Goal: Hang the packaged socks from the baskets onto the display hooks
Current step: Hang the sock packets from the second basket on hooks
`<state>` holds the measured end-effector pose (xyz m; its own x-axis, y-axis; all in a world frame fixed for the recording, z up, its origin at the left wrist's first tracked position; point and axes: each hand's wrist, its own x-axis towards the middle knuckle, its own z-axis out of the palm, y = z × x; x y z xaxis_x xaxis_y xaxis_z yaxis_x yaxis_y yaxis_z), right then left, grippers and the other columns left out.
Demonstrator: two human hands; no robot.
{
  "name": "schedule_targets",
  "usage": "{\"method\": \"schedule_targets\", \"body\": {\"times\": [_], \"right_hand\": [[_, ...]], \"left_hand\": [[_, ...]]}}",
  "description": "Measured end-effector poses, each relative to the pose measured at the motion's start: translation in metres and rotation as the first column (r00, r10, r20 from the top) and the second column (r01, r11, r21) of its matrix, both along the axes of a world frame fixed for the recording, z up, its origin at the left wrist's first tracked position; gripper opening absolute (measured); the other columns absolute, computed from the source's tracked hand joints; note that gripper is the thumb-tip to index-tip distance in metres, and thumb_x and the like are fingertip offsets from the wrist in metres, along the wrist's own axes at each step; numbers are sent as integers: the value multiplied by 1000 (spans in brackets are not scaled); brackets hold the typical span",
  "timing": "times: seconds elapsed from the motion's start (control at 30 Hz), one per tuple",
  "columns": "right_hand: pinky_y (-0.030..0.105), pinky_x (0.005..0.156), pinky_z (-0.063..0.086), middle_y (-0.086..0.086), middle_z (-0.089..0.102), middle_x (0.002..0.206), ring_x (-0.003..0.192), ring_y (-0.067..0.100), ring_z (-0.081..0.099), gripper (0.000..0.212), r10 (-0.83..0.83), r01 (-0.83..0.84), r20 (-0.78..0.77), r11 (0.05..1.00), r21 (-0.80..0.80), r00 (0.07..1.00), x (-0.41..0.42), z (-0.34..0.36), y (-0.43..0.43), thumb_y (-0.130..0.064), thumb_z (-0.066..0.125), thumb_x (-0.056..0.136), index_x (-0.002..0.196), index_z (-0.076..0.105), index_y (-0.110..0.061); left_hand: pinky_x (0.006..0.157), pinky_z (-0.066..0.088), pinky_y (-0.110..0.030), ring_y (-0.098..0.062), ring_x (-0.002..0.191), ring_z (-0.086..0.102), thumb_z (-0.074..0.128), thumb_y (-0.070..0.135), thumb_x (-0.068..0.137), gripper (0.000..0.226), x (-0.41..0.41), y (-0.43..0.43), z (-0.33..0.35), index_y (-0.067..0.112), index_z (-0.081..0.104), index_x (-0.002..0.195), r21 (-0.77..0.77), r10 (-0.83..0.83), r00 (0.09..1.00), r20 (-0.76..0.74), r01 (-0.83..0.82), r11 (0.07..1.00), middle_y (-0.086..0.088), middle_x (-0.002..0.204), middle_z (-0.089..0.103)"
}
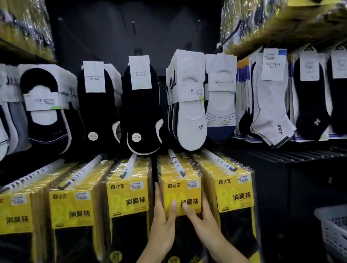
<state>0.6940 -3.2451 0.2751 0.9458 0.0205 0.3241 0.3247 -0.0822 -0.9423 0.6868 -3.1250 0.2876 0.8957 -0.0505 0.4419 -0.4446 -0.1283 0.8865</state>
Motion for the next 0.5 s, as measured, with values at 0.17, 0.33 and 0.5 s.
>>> {"method": "schedule_targets", "body": {"times": [0.17,0.33,0.5], "right_hand": [[23,108,32,-15,43,142,132,3,39,68,-49,50,22,998,-28,999,-11,7,1,-36,55,93,150,18,-32],[38,118,24,-7,25,156,143,10,24,75,-73,77,64,995,-66,995,-34,24,0,-33,56,94,153,10,-27],[28,116,21,-19,22,149,139,1,20,64,-162,187,232,978,-88,959,-57,40,0,-28,59,93,146,23,-30]], "left_hand": [[110,23,-23,5,133,27,40,58,86,80,-8,-3,6,39,-9,147,-10,18,999,-38,-19,1000,14,153,22],[110,19,-25,5,133,18,45,56,84,78,-36,5,6,47,-6,142,38,23,999,-24,-22,999,26,145,17],[111,27,-29,-2,135,30,43,61,83,71,-67,40,6,38,20,146,95,182,981,68,-188,978,20,149,26]]}}
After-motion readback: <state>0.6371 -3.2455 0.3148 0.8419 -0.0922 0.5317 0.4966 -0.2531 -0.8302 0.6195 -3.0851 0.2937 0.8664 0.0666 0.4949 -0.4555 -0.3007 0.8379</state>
